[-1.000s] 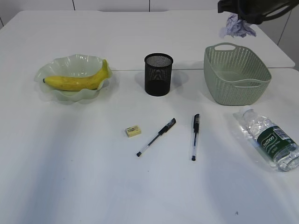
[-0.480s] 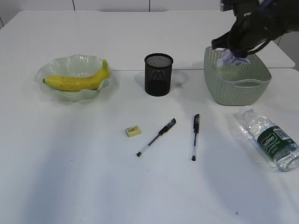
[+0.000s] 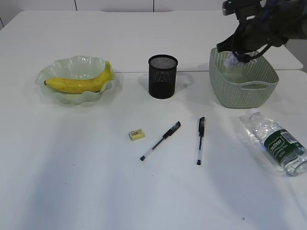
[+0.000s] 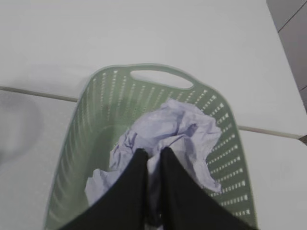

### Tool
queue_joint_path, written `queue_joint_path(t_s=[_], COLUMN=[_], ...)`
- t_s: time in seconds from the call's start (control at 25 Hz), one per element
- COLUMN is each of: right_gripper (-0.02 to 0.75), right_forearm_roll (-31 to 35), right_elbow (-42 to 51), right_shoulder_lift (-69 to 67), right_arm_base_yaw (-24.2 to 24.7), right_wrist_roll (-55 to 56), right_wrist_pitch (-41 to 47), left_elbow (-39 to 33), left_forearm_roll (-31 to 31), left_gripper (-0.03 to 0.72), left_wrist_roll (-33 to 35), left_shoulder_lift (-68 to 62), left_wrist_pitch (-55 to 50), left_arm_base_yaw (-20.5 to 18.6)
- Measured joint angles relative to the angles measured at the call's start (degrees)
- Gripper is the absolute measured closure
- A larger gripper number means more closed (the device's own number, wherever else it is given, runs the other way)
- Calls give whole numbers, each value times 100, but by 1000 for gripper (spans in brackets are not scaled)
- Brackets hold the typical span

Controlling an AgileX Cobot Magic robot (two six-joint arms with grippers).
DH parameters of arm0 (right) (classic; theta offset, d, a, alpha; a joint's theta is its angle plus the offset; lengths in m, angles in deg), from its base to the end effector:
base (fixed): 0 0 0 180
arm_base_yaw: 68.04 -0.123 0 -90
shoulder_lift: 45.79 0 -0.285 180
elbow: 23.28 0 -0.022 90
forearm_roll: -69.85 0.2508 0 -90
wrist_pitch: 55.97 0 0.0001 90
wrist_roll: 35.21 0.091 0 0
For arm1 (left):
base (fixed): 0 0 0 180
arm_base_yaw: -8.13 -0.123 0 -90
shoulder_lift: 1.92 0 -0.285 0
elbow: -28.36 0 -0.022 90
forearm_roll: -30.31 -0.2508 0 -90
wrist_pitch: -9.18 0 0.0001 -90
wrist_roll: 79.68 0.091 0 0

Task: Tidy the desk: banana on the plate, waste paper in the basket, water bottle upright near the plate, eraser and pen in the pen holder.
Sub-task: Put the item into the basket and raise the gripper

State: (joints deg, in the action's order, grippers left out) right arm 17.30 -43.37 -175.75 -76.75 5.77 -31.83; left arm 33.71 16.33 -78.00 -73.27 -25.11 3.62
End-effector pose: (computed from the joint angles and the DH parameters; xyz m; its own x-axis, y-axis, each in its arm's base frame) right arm 0.4955 0.0459 0.2274 -0.5802 -0.2388 -0.7787 0.0288 0.9495 -0.3126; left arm 0.2163 0.0295 0.5002 -0.2087 0.2122 -0.9547 -0.1682 0.9538 0.2488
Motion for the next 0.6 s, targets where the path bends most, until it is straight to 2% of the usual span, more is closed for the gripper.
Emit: queue_joint_path(t_s=[0.2, 0.28, 0.6], right_gripper=[519, 477, 451], right_forearm_roll=[-740, -979, -1645], right_elbow=[0, -4, -4], right_shoulder_lift=[0, 0, 0], right_arm_base_yaw=[0, 0, 0], right_wrist_roll=[399, 473, 519], right_wrist_pitch=[-109, -131, -236], left_elbow=[0, 0, 0], left_forearm_roll=[0, 0, 0], left_gripper=[371, 371, 371], left_wrist_roll=[0, 0, 0], left_shoulder_lift=[0, 0, 0], left_wrist_pitch=[-70, -79, -79], left_arm_base_yaw=[0, 0, 0])
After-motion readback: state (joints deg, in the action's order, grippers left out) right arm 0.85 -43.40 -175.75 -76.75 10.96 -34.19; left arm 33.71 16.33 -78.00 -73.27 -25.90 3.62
